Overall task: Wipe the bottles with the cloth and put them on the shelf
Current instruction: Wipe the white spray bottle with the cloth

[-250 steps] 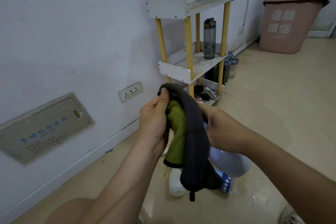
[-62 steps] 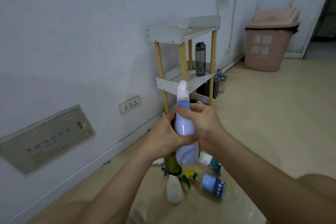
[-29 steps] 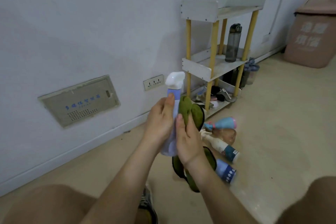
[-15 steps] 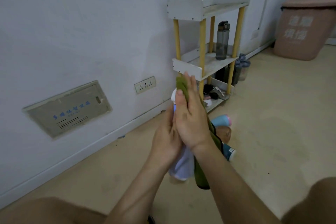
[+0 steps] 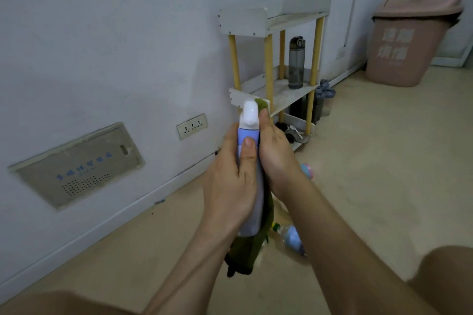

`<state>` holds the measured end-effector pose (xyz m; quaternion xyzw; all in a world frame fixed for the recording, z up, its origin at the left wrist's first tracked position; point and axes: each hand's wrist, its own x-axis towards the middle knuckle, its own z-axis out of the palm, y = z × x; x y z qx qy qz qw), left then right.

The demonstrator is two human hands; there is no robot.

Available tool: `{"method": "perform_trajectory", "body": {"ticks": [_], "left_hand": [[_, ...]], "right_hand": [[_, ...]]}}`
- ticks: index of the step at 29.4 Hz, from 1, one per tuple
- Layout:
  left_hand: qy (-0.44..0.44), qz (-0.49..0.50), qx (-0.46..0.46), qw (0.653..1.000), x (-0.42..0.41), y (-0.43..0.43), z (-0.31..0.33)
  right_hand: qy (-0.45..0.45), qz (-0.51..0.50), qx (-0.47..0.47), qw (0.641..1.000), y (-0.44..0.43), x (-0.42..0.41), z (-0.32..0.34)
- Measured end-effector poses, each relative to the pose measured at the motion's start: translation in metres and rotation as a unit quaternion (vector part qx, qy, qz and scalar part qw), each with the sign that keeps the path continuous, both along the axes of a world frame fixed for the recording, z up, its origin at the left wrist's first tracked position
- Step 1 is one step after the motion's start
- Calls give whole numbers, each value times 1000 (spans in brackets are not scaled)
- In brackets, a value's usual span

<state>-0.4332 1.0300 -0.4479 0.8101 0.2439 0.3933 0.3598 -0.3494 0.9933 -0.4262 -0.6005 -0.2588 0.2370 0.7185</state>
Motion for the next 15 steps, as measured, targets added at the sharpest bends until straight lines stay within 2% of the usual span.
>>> {"method": "perform_trajectory", "body": {"ticks": [2, 4, 8, 12, 15], "left_hand": [[-20, 6, 33, 999, 4, 2, 10], [-35, 20, 25, 999, 10, 8, 18], [-101, 69, -84, 989, 18, 25, 34], [-167, 89, -218, 958, 30, 29, 45], [-135, 30, -304, 943, 25, 29, 41]], "right_hand": [[6, 21, -16, 1000, -4, -5, -6], [19, 24, -29, 999, -7, -12, -16], [-1, 36, -41, 999, -15, -26, -37], [131, -6, 6, 991, -15, -34, -40], [154, 2, 44, 987, -15, -25, -39]]}}
